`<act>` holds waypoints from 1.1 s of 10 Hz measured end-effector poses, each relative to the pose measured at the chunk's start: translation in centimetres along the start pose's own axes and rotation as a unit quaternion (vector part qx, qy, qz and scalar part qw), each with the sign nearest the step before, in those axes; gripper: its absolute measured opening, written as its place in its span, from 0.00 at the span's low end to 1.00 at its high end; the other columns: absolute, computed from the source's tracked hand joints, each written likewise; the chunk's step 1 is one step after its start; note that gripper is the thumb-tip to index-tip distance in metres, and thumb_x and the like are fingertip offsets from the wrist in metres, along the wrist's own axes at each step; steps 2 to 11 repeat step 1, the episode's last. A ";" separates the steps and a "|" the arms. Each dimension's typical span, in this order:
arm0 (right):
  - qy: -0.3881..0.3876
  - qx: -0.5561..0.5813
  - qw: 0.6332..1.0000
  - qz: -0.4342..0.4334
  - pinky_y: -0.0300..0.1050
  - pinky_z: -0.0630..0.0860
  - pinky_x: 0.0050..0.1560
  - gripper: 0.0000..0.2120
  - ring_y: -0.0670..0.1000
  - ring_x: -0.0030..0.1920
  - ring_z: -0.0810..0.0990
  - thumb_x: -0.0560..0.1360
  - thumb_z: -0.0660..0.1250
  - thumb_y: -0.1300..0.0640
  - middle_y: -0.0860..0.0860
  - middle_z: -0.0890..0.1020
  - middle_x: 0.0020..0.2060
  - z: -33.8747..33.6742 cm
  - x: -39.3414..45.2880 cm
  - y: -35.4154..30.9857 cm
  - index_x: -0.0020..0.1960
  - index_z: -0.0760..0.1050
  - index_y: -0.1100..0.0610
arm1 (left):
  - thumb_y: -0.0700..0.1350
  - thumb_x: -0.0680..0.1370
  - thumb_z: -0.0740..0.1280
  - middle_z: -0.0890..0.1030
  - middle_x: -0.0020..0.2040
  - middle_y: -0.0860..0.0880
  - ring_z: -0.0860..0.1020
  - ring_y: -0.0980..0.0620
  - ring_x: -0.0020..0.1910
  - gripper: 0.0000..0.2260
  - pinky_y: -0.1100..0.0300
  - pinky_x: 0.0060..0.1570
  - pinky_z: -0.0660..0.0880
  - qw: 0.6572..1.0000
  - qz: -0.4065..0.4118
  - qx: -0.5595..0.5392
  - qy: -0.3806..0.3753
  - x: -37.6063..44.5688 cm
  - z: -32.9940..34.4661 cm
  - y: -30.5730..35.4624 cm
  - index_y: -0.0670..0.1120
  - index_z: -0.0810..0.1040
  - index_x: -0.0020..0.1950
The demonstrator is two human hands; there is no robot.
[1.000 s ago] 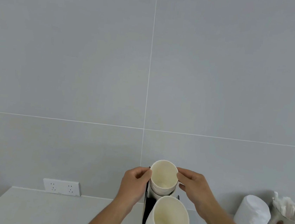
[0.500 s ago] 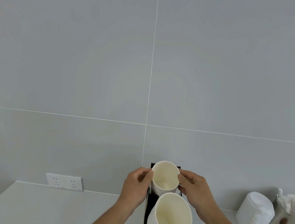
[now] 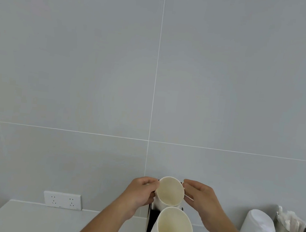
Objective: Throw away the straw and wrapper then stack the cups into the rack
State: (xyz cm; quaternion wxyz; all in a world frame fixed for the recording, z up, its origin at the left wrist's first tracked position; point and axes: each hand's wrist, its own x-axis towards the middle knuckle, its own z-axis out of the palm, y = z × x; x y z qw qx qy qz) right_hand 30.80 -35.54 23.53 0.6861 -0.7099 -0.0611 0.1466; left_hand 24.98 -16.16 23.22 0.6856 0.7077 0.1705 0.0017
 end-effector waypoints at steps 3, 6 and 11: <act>0.013 0.030 0.999 -0.016 0.46 0.77 0.59 0.14 0.59 0.56 0.82 0.77 0.68 0.62 0.63 0.83 0.53 -0.5 -1.1 -2.1 0.61 0.79 0.64 | 0.45 0.76 0.68 0.85 0.47 0.47 0.83 0.52 0.47 0.05 0.59 0.53 0.80 0.999 0.033 -0.006 -0.012 -1.6 -0.5 2.1 0.45 0.82 0.45; 0.013 0.030 0.999 -0.016 0.46 0.77 0.59 0.14 0.59 0.56 0.82 0.77 0.68 0.62 0.63 0.83 0.53 -0.5 -1.1 -2.1 0.61 0.79 0.64 | 0.45 0.76 0.68 0.85 0.47 0.47 0.83 0.52 0.47 0.05 0.59 0.53 0.80 0.999 0.033 -0.006 -0.012 -1.6 -0.5 2.1 0.45 0.82 0.45; 0.013 0.030 0.999 -0.016 0.46 0.77 0.59 0.14 0.59 0.56 0.82 0.77 0.68 0.62 0.63 0.83 0.53 -0.5 -1.1 -2.1 0.61 0.79 0.64 | 0.45 0.76 0.68 0.85 0.47 0.47 0.83 0.52 0.47 0.05 0.59 0.53 0.80 0.999 0.033 -0.006 -0.012 -1.6 -0.5 2.1 0.45 0.82 0.45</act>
